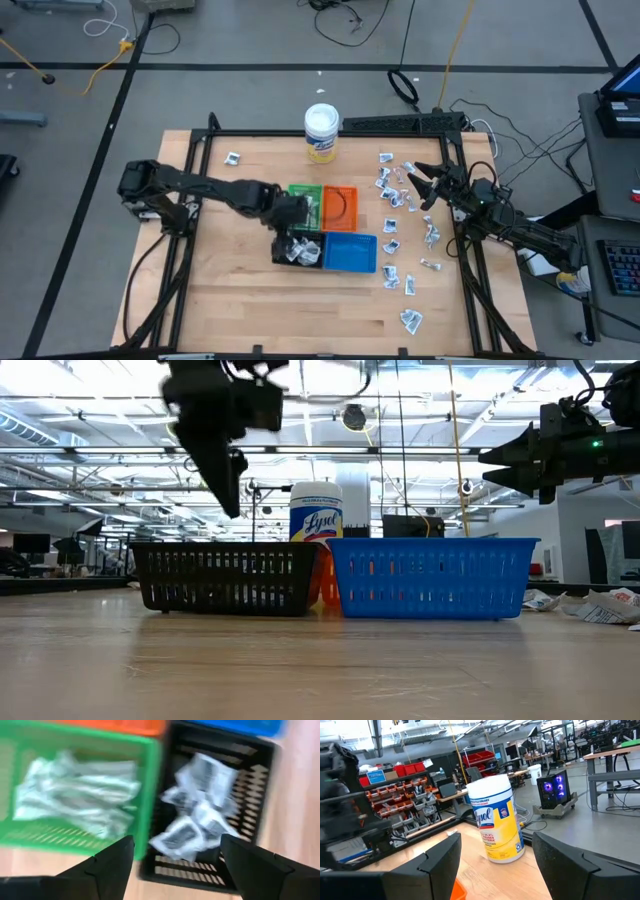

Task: Pick & Place First Aid Supplies
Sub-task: Put the towelette pack into the black bin

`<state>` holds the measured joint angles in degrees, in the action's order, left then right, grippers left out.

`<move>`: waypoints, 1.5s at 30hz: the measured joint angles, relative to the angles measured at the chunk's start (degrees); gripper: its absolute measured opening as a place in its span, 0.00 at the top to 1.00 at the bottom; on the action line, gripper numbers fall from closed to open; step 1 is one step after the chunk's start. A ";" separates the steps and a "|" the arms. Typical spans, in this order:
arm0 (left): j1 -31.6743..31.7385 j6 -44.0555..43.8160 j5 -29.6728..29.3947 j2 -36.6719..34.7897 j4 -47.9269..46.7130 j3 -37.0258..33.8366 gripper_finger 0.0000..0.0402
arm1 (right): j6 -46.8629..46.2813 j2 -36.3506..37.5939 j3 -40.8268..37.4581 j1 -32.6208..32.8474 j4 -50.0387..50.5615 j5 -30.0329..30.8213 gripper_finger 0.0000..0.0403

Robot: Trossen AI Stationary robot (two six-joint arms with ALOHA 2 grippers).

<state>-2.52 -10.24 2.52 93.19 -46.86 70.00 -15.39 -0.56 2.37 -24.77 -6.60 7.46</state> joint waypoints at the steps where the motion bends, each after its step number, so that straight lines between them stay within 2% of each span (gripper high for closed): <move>1: 1.63 -1.58 -0.02 0.02 -0.34 0.00 0.24 | 0.00 0.00 -0.01 0.01 0.01 0.00 0.40; 8: 17.74 -12.70 -0.03 0.07 -4.01 0.00 0.23 | 0.02 0.00 -0.01 0.01 0.01 0.00 0.40; 12: 27.61 -15.49 -0.04 0.07 -5.97 0.00 0.23 | -0.01 0.00 0.00 0.01 0.00 0.00 0.40; 19: 42.55 -15.80 -0.09 0.07 -6.57 0.00 0.23 | 0.00 0.00 0.00 0.02 0.01 0.00 0.40; 27: 55.58 -13.51 -2.09 0.07 -8.94 0.00 0.23 | 0.02 0.00 0.00 0.02 -0.01 0.00 0.40; 36: 64.30 -12.30 -3.19 0.07 -13.11 0.00 0.23 | -0.01 0.00 0.00 0.01 0.00 -0.02 0.40; 41: 65.02 -12.40 -7.71 0.13 -12.36 -0.98 0.23 | 0.00 0.00 0.00 0.02 0.00 -0.01 0.40; 45: 64.70 -12.43 -8.42 0.14 -9.32 -3.12 0.23 | 0.02 0.00 0.00 0.02 -0.01 0.00 0.40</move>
<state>62.18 -22.67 -5.89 93.32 -56.18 66.88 -15.38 -0.56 2.37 -24.76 -6.61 7.46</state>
